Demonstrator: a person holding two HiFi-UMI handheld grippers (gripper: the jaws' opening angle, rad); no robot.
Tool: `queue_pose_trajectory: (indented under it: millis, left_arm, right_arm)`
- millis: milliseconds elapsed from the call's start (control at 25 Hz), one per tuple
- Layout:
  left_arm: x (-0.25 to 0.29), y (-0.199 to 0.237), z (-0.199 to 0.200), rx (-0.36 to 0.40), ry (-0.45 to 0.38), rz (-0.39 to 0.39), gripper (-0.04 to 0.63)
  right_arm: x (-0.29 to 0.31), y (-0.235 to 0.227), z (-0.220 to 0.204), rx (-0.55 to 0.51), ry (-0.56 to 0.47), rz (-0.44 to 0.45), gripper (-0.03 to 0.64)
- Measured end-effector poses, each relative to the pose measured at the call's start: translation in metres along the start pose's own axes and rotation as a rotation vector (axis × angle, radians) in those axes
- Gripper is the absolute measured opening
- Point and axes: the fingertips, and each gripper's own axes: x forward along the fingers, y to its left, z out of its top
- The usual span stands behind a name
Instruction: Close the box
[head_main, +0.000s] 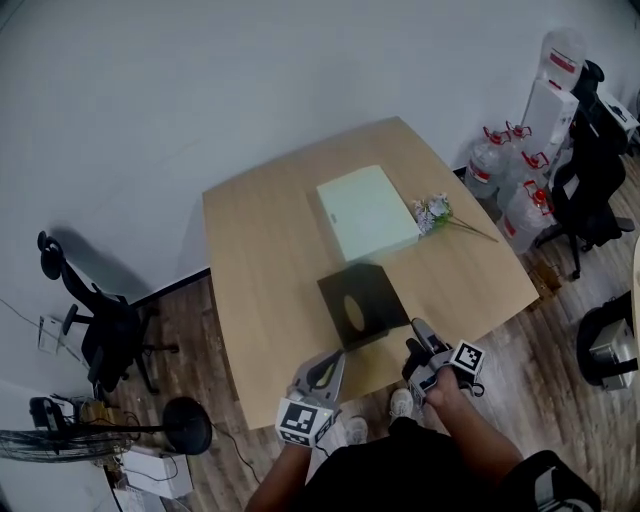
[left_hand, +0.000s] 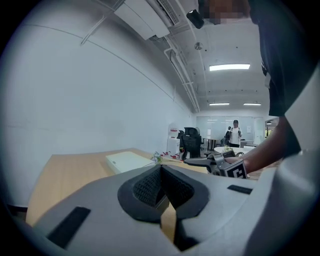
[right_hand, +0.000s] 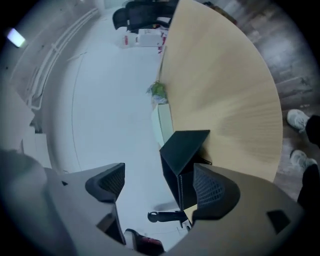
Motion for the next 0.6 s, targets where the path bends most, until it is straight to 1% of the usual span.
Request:
queue_pose_trajectory:
  millis: [80, 240, 440, 600]
  left_arm:
    - [-0.003, 0.003, -0.003, 0.002, 0.012, 0.012, 0.015]
    - [-0.007, 0.009, -0.004, 0.001, 0.021, 0.053, 0.015]
    - [-0.015, 0.012, -0.006, -0.001, 0.033, 0.099, 0.015]
    - [-0.023, 0.017, -0.005, -0.001, 0.031, 0.144, 0.015]
  right_arm:
    - [0.006, -0.017, 0.003, 0.067, -0.006, -0.011, 0.422]
    - [0.021, -0.029, 0.005, 0.135, 0.007, -0.004, 0.399]
    - [0.034, -0.043, 0.003, 0.140, 0.038, -0.060, 0.337]
    - [0.045, -0.057, 0.007, 0.153, 0.039, -0.099, 0.271]
